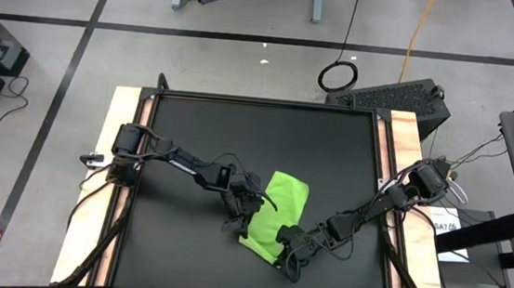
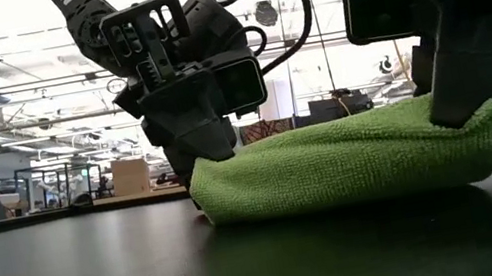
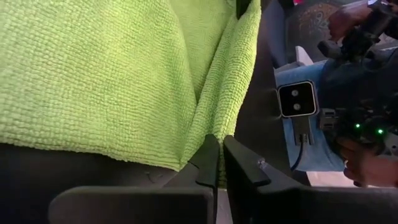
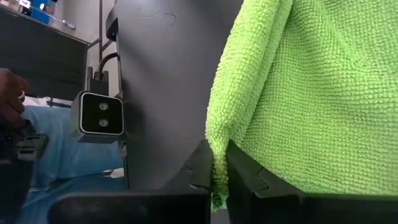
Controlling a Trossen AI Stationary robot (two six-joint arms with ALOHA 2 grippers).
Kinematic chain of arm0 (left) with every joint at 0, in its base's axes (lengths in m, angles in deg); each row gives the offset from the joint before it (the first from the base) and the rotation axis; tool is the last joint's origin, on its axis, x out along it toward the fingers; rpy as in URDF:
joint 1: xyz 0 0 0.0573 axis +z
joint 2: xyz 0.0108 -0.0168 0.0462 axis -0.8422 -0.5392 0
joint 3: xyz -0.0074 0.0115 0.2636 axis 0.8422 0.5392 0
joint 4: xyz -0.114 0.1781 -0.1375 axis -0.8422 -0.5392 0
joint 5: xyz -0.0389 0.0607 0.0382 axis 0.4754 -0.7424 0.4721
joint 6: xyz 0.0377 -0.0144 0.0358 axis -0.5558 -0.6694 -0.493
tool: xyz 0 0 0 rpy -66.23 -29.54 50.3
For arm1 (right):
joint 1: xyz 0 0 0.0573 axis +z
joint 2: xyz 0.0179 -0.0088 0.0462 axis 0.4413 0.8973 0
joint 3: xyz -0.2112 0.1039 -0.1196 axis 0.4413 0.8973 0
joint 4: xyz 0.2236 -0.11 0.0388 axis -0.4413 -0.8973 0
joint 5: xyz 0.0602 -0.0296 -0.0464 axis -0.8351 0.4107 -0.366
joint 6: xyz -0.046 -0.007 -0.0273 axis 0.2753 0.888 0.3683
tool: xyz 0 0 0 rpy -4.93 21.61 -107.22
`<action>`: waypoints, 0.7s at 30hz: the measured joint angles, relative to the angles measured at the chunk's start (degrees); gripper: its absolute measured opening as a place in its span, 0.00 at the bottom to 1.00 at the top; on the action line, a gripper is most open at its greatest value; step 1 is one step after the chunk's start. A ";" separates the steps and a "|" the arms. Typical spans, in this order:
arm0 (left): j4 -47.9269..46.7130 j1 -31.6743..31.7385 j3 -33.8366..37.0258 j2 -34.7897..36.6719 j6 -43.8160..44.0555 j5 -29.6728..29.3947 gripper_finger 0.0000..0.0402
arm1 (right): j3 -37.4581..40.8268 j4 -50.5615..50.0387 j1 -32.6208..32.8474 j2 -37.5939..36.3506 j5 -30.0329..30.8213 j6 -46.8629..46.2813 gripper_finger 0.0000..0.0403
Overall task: Roll towel into tight, uniform cylinder
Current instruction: Roll the green towel
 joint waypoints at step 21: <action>-0.48 -1.29 0.15 0.00 -0.22 -3.72 0.05 | 0.09 -3.08 0.14 -0.94 -1.66 3.02 0.30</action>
